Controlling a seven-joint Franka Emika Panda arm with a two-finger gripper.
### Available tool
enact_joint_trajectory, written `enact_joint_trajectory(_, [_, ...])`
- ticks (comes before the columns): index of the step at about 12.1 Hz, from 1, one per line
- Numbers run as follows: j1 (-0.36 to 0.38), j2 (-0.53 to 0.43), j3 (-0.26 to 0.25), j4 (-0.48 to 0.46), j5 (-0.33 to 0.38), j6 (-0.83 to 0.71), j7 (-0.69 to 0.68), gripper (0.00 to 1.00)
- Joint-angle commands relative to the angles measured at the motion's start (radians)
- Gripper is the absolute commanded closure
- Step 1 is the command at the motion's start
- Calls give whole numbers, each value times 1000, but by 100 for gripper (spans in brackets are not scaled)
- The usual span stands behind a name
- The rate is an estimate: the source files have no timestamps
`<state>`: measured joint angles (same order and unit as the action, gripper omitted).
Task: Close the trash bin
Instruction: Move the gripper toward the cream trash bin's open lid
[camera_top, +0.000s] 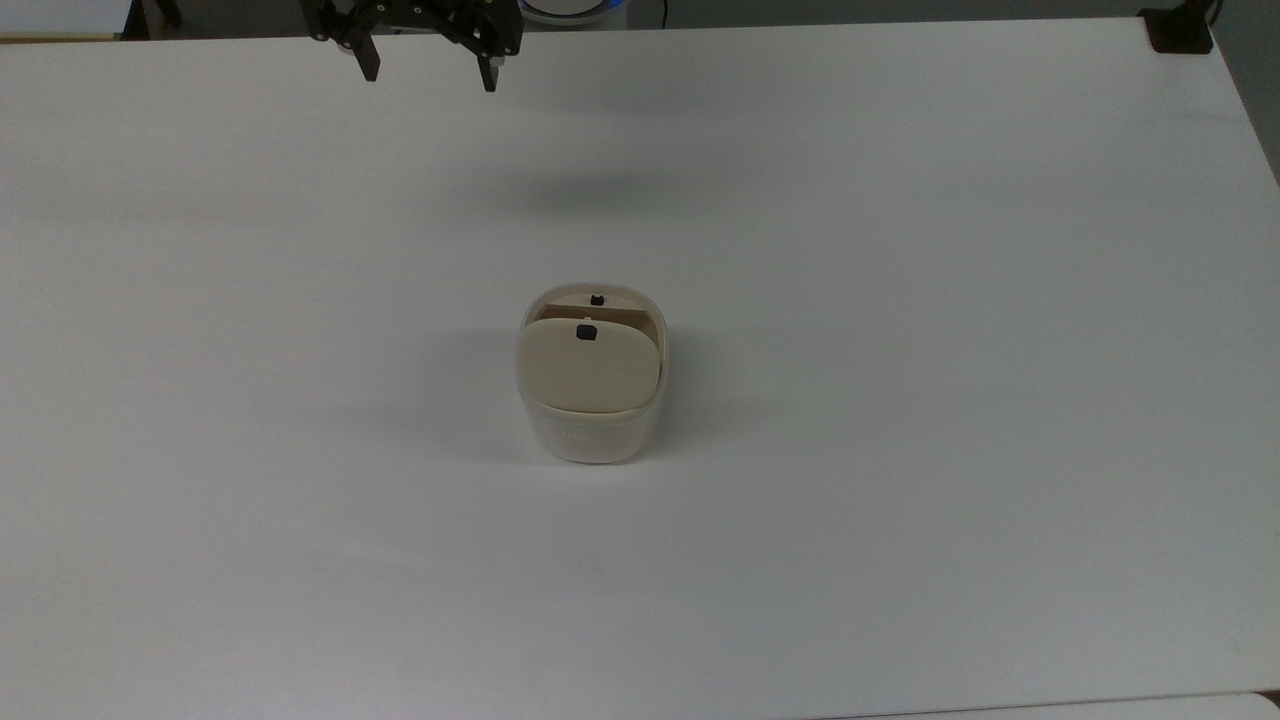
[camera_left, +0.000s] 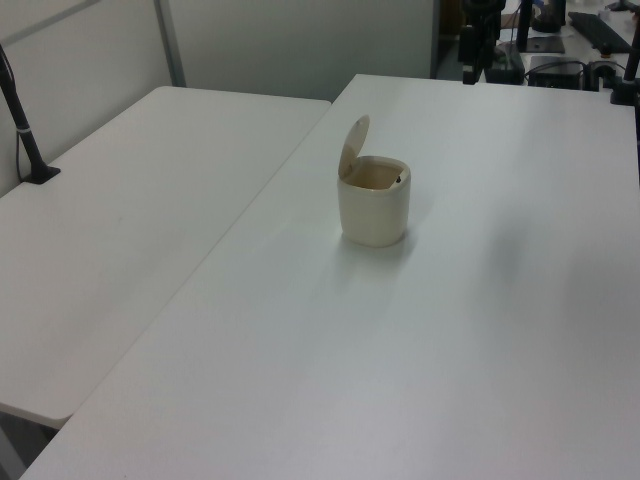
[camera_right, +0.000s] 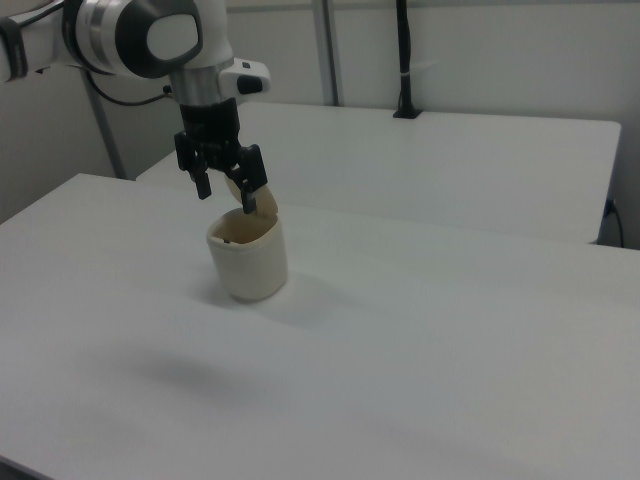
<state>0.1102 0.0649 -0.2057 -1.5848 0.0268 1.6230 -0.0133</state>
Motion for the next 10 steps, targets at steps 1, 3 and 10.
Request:
enact_joint_trajectory(1, [-1, -17, -12, -9, -34, 6, -10, 0])
enact_joint_trajectory(3, [2, -14, -12, -9, -38, 6, -10, 0])
enact_joint_trajectory(10, [-1, -8, -12, -7, -27, 9, -108, 14])
